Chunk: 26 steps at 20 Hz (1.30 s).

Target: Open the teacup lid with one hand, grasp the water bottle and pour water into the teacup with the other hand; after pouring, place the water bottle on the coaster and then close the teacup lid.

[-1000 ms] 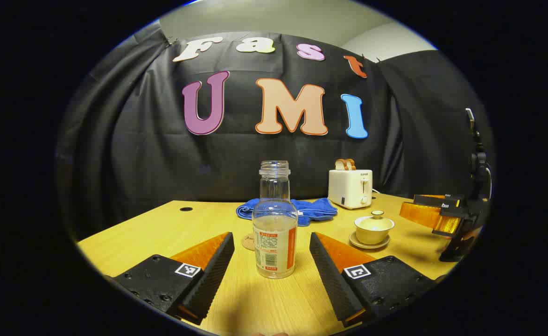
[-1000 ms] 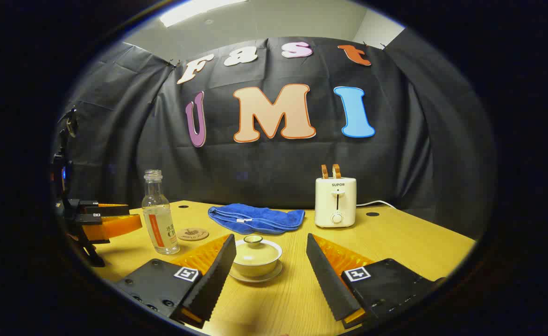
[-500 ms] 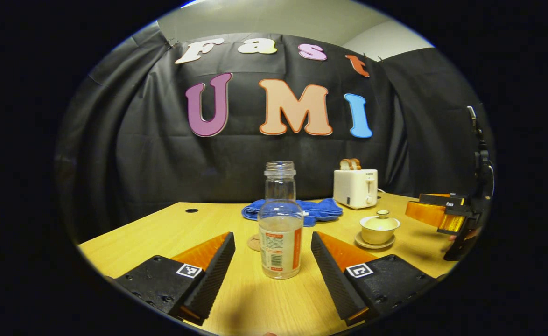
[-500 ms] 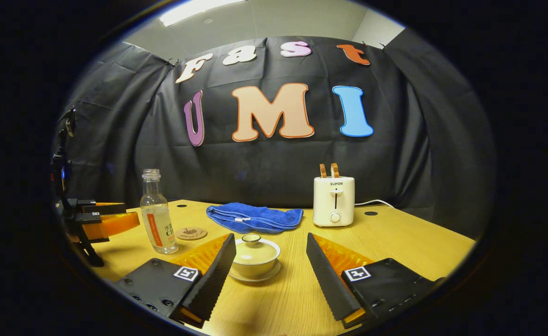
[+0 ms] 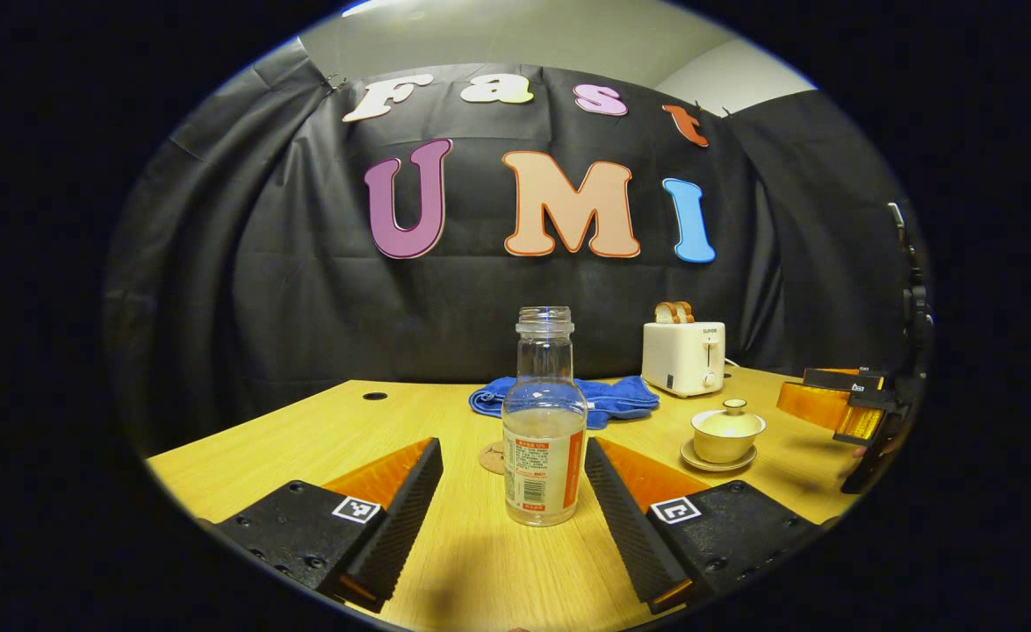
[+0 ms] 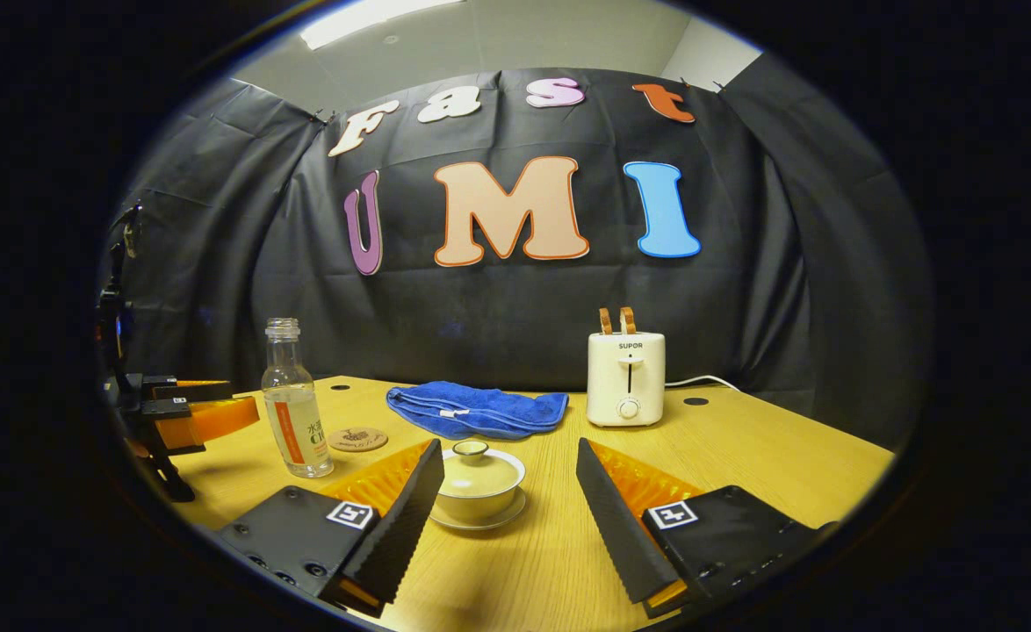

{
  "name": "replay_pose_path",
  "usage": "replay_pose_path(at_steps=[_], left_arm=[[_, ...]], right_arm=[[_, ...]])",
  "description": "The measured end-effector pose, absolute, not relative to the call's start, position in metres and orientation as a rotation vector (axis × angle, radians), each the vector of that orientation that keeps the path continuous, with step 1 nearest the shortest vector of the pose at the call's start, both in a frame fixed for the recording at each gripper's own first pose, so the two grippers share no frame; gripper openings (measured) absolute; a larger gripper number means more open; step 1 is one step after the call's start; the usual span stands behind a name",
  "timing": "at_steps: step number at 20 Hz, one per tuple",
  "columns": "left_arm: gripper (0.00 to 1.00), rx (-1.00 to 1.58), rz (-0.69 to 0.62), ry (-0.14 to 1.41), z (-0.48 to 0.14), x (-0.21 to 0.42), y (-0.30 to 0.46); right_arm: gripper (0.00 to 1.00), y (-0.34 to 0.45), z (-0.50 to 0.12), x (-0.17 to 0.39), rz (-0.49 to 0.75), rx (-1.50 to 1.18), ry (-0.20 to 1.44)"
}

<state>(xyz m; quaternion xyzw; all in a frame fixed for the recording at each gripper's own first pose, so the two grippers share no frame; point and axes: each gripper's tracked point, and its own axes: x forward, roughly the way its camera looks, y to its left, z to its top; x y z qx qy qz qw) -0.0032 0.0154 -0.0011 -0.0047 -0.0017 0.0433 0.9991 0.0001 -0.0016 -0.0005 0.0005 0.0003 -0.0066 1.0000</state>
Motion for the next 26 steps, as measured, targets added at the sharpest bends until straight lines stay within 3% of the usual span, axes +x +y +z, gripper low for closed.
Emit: replay_pose_path(at_steps=[5, 10, 13, 15, 16, 20, 25, 26], left_arm=[[0.95, -0.009, 0.087, -0.003, 0.000, -0.003, 0.014], [0.96, -0.009, 0.088, -0.003, -0.001, -0.003, 0.015], [0.95, -0.009, 0.087, -0.003, 0.000, -0.003, 0.014], [0.95, -0.009, 0.088, -0.003, -0.001, -0.003, 0.014], [0.95, -0.009, 0.088, -0.003, -0.001, -0.003, 0.015], [0.95, -0.009, 0.088, -0.003, -0.001, -0.003, 0.014], [0.95, -0.009, 0.088, -0.003, 0.000, -0.003, 0.015], [0.95, -0.010, 0.088, -0.003, -0.001, -0.004, 0.014]], right_arm=[[0.94, -0.001, -0.001, 0.001, -0.008, 0.002, 0.001], [0.96, 0.018, -0.003, 0.023, 0.095, 0.006, 0.015], [0.93, 0.022, -0.008, 0.041, 0.102, 0.004, 0.029], [0.94, 0.027, -0.012, 0.052, 0.110, 0.001, 0.057], [0.99, 0.030, -0.014, 0.057, 0.116, -0.001, 0.070], [0.96, 0.033, -0.015, 0.071, 0.103, -0.002, 0.095], [0.62, 0.031, -0.032, 0.080, 0.089, -0.018, 0.178], [0.59, 0.032, -0.033, 0.080, 0.092, -0.020, 0.187]])
